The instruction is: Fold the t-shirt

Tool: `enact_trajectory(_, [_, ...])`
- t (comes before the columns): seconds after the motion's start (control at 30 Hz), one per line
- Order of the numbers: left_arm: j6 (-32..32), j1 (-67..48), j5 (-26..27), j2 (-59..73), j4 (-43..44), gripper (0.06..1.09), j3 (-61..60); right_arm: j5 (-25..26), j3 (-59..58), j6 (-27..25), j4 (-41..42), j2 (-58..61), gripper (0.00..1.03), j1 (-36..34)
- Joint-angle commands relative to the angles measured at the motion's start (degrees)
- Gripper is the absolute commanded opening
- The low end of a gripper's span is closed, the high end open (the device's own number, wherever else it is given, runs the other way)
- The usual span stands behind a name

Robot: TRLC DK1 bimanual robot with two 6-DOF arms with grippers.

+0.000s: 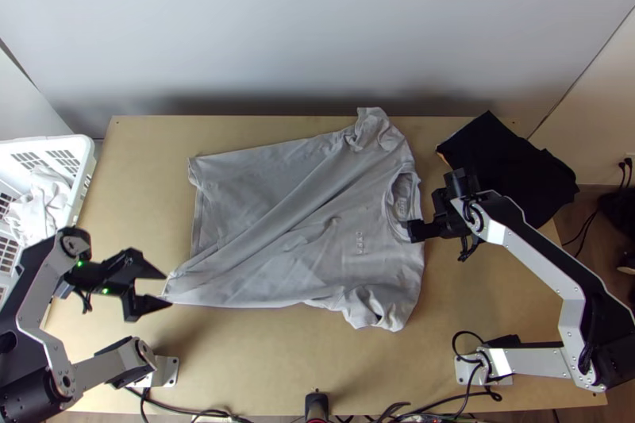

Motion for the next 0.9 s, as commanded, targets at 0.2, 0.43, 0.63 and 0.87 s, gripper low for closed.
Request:
enact_trajectory(0.2, [-43.6,-20.0,12.4,-4.4,25.9,1.04,5.9,0.0,0.1,0.5,0.6,0.0,0.98,1.8])
enact_trajectory(0.43, [-58.8,-27.8,6.1,3.2,39.3,1.04,8.7,0.1,0.1,0.4,0.6,-1.3,0.98,0.9])
enact_trajectory(0.63, [-68.0,-30.5,3.1,8.9,42.3,1.04,14.3,0.0,0.2,1.5,0.5,-2.7,0.98,0.9])
enact_trajectory(0.87, [-71.6,-32.2,2.4,7.3,41.4,1.04,16.6,0.0,-0.5,3.3,0.5,-4.2,0.98,1.2])
